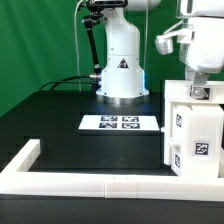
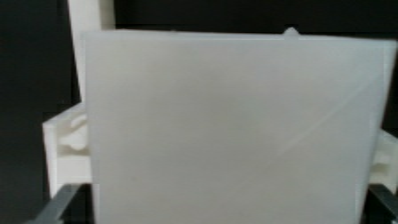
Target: Assemble cabinet
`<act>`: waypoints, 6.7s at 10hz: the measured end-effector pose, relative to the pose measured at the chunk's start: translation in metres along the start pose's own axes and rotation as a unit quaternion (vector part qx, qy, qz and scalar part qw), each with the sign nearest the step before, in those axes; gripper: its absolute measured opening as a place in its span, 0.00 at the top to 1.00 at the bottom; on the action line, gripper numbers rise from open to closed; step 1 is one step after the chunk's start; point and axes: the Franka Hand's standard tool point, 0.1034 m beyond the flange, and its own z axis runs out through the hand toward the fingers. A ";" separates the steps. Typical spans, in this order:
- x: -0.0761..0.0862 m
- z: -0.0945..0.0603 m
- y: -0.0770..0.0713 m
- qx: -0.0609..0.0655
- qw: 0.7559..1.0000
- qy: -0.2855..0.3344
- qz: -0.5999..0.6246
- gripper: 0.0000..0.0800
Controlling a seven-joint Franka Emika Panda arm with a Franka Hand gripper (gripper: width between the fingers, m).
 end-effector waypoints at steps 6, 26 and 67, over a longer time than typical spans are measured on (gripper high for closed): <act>0.002 0.000 -0.004 0.016 0.946 0.001 0.325 0.30; 0.027 0.002 -0.014 0.048 0.426 0.015 0.903 0.30; 0.029 -0.027 -0.004 0.018 0.912 0.070 0.403 0.00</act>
Offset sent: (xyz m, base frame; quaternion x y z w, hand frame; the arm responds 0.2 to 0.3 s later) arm 0.0006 0.0084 0.0041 0.0347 0.0126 0.3130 0.9490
